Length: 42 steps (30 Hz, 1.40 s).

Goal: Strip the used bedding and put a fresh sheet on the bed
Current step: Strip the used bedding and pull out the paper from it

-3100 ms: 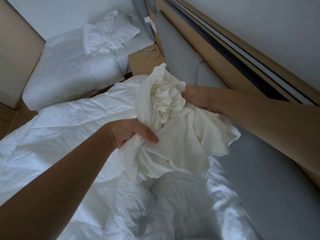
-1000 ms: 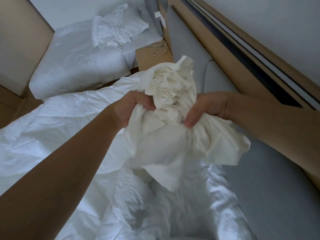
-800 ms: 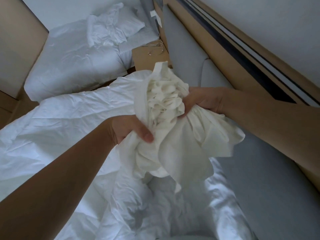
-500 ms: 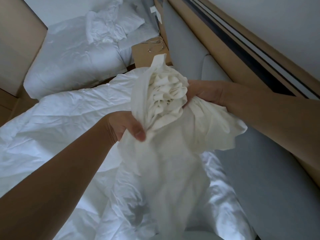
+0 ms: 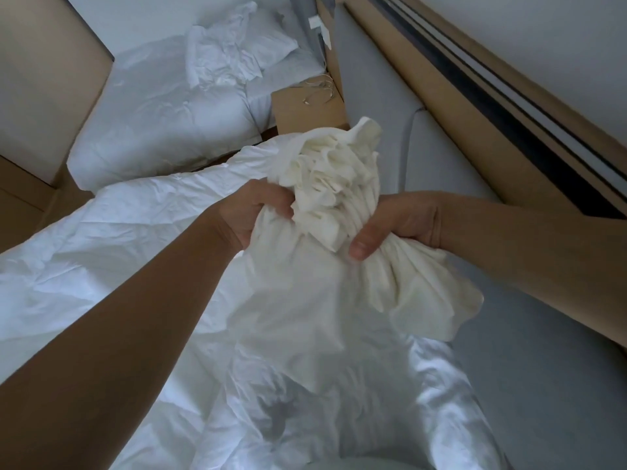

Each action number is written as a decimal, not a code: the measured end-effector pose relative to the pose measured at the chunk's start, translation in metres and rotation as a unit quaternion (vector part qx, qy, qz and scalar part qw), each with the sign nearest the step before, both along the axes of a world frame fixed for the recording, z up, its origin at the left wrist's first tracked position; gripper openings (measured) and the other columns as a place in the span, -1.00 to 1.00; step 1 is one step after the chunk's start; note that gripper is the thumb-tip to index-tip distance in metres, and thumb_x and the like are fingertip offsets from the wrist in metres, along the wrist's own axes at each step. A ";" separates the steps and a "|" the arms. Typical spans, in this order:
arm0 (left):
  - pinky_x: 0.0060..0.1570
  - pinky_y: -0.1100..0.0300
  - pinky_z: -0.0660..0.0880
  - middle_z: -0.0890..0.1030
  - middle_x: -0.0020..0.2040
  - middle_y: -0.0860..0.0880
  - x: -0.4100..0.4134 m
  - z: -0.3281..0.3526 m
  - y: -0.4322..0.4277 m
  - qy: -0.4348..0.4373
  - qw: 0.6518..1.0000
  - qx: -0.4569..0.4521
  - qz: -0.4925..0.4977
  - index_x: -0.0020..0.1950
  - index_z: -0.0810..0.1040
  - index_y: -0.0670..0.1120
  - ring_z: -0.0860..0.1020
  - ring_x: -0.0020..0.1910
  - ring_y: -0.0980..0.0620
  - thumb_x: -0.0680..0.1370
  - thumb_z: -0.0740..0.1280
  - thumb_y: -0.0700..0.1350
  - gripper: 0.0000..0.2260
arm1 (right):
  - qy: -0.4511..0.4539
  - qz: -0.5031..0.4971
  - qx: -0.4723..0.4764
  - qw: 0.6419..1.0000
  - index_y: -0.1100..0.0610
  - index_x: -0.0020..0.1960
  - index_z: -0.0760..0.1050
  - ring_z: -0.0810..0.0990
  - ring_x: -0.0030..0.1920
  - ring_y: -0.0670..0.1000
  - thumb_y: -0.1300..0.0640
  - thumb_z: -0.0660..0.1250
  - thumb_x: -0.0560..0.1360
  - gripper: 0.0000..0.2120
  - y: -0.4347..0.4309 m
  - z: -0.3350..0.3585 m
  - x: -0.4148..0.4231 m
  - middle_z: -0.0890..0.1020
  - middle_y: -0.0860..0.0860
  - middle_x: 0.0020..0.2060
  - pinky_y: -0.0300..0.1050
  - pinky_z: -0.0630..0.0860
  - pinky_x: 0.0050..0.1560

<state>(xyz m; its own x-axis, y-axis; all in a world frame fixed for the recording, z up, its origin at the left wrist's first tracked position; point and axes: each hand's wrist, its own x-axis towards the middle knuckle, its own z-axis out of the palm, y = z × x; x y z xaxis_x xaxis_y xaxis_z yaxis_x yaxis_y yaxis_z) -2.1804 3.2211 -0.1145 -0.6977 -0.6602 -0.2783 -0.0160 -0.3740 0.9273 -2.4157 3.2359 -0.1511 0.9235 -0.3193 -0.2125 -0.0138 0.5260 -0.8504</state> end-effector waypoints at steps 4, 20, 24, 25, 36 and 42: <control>-0.15 0.14 0.64 0.74 -0.15 -0.07 0.017 -0.005 0.011 -0.020 0.997 0.073 -0.028 -0.08 0.77 -0.11 0.72 -0.14 -0.01 0.11 0.64 -0.12 -0.61 | 0.030 -0.111 -0.071 0.991 0.08 0.14 0.67 0.69 0.10 0.14 0.34 0.43 0.36 -0.62 -0.015 0.001 0.005 0.70 0.12 0.10 0.00 0.65 -0.03; -0.39 0.46 0.50 0.61 -0.45 0.26 -0.005 0.018 0.037 -0.093 0.994 -0.063 0.013 -0.52 0.63 0.28 0.61 -0.40 0.35 0.27 0.25 -0.64 -0.25 | 0.042 -0.180 -0.061 0.981 0.05 -0.11 0.74 0.72 -0.08 0.00 0.28 0.31 0.33 -0.72 -0.034 0.014 -0.010 0.74 0.02 -0.09 -0.14 0.64 -0.09; -0.24 0.21 0.63 0.73 -0.23 -0.02 0.000 0.022 0.023 -0.031 0.999 -0.003 0.031 -0.23 0.77 -0.09 0.71 -0.22 0.06 0.20 0.36 -0.40 -0.69 | 0.044 -0.042 0.032 0.998 0.04 0.00 0.75 0.73 0.00 0.06 0.22 0.55 0.33 -0.74 -0.024 0.021 -0.013 0.74 0.06 0.02 -0.07 0.65 -0.07; -0.25 0.23 0.62 0.72 -0.25 -0.01 0.002 0.018 0.019 -0.026 0.999 -0.012 0.018 -0.24 0.77 -0.09 0.71 -0.23 0.07 0.28 0.23 -0.40 -0.64 | 0.032 -0.009 0.060 0.998 0.07 0.04 0.73 0.73 0.01 0.08 0.19 0.62 0.27 -0.66 -0.020 0.020 -0.013 0.73 0.09 0.03 -0.03 0.65 -0.06; -0.08 0.08 0.61 0.69 -0.09 -0.16 -0.007 0.014 -0.004 -0.020 0.997 0.019 0.068 -0.01 0.72 -0.17 0.68 -0.09 -0.11 0.20 0.34 -0.28 -0.61 | -0.042 -0.098 0.048 0.993 0.10 0.13 0.70 0.69 0.04 0.19 0.31 0.57 0.21 -0.51 -0.007 0.011 -0.003 0.69 0.17 0.08 0.11 0.65 -0.02; 0.02 0.12 0.63 0.73 0.04 -0.04 0.010 -0.017 0.013 0.019 0.994 0.093 -0.055 0.14 0.73 -0.10 0.70 0.04 0.03 0.35 0.60 -0.07 -0.63 | 0.024 -0.171 -0.065 0.983 -0.01 0.06 0.72 0.70 0.09 0.12 0.36 0.43 0.33 -0.61 -0.029 0.007 -0.001 0.71 0.09 0.10 -0.06 0.65 -0.04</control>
